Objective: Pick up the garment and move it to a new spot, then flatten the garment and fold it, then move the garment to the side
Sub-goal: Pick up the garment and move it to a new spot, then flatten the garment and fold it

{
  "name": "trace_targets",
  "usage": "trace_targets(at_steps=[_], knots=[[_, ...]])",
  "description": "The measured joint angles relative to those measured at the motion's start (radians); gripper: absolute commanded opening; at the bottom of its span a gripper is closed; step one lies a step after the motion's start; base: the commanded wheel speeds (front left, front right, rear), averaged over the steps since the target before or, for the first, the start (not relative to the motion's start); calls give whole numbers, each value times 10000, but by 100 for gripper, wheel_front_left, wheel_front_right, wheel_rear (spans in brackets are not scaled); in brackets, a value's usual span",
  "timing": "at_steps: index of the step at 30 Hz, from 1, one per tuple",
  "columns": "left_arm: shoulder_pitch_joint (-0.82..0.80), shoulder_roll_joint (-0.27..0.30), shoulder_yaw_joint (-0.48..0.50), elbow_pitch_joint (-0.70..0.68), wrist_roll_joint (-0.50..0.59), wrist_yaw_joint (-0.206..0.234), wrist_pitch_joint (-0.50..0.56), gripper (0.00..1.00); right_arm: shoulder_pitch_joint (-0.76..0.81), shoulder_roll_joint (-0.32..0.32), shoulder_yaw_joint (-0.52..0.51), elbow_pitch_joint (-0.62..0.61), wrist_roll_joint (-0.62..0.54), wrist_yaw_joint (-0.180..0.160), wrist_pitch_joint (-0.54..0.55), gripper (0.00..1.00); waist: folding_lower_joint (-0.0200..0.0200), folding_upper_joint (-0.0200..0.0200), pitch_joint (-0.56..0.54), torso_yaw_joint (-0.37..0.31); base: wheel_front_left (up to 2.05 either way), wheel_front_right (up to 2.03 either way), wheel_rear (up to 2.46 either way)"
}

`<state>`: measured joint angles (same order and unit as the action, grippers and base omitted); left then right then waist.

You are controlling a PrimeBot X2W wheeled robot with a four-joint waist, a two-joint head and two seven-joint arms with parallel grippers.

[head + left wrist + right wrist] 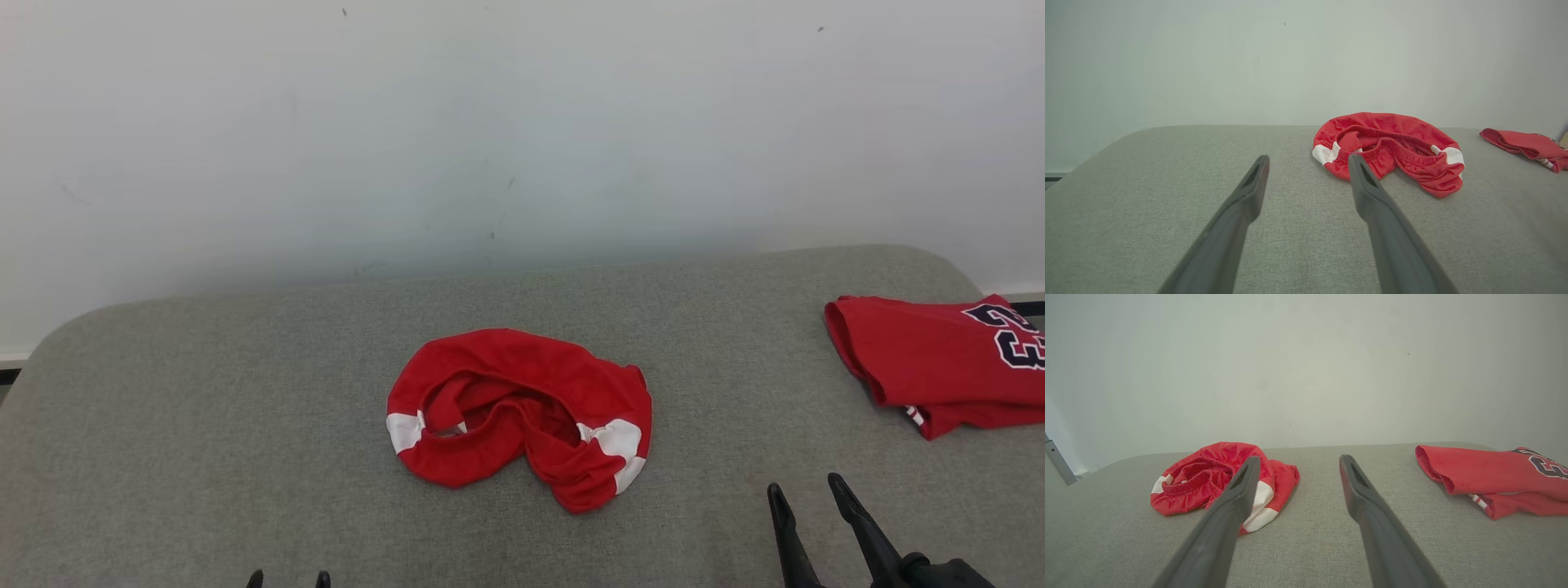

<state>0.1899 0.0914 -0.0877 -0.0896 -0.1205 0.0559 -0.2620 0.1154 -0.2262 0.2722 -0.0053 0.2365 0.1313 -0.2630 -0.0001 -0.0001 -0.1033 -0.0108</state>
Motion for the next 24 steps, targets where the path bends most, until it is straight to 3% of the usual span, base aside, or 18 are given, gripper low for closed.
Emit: trace_targets(at_steps=[11, 24], knots=[[152, -326, 222, -54, 456, -368, 0, 100, 198, 33, -54, -84, -100, 0, 0, 100, 2, 0, -88, -103, 0, 0, 0], [160, -389, 267, -105, 564, -445, 2, 100, 258, 111, -146, -121, -127, 0, 0, 100, 1, 1, -123, -128, 0, 0, 0]])
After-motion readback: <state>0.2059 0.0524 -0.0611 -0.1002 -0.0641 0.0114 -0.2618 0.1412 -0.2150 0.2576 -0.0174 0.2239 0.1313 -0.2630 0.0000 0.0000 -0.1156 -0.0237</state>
